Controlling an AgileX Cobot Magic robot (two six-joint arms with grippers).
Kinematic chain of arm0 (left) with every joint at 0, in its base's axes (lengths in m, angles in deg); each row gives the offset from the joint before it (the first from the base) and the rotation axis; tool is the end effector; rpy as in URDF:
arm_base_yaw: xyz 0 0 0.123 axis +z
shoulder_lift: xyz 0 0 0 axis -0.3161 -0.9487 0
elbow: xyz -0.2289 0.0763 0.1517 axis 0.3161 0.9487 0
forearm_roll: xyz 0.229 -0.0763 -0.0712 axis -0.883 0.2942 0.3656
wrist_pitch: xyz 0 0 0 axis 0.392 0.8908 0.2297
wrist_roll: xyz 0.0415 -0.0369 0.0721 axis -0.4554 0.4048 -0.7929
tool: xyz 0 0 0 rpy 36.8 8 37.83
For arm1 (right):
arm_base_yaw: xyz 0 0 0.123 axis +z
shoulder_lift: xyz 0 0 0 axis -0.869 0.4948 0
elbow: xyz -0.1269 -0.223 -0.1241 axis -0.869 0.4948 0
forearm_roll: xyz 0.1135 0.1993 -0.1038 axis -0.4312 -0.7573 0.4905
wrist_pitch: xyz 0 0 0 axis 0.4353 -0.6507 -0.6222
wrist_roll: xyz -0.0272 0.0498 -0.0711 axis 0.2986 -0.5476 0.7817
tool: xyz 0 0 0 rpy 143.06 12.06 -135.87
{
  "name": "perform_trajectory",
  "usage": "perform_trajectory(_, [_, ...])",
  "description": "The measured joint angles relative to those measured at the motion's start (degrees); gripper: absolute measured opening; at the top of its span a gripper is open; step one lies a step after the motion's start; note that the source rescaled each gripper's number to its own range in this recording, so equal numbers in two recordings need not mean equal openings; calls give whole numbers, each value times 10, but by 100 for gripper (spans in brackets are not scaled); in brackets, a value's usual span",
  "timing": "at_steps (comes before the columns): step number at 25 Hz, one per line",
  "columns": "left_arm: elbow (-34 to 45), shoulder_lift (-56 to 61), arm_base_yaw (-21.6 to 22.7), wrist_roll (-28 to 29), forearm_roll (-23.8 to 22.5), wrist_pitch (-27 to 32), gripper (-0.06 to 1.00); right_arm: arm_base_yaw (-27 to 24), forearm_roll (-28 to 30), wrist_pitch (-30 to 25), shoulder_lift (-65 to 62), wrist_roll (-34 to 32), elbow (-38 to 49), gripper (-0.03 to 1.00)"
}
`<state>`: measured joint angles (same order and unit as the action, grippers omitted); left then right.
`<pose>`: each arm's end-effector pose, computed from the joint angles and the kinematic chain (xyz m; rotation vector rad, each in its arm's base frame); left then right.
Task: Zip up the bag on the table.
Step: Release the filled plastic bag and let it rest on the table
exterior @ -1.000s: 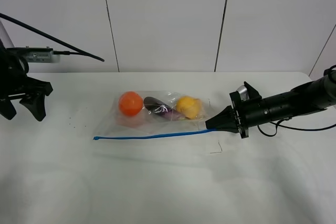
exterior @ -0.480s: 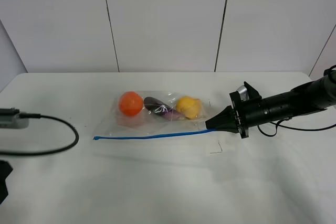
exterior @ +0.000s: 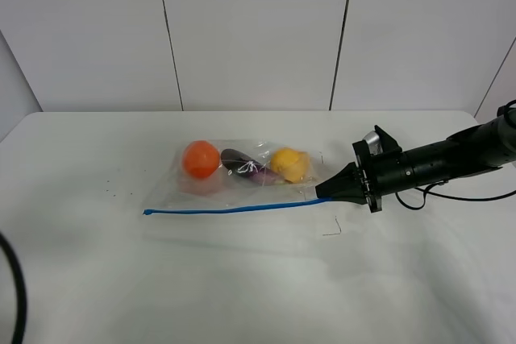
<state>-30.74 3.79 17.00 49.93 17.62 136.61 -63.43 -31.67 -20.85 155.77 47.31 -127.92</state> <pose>0.0504 -0.0059 0.2702 0.1172 2.3849 -0.0466 0.3433 0.0643 0.1048 -0.0851 2.5445 1.6264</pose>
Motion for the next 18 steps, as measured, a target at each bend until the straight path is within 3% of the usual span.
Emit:
perform_trajectory(8, [5, 174, 0, -1, 1, 0, 99, 0, 0, 0, 0, 0, 0, 0])
perform_trajectory(13, [5, 207, 0, 5, 1, 1, 99, 0, 2, 4, 0, -15, 0, 3])
perform_trajectory(15, [5, 207, 0, 10, -2, 1, 99, 0, 6, 5, -1, -22, 0, 14])
perform_trajectory(16, [5, 207, 0, 12, -3, 1, 99, 0, 11, 5, -4, -23, 0, 25])
perform_trajectory(18, [5, 209, 0, 16, -5, 1, 99, 0, 24, 4, -13, -35, 1, 60])
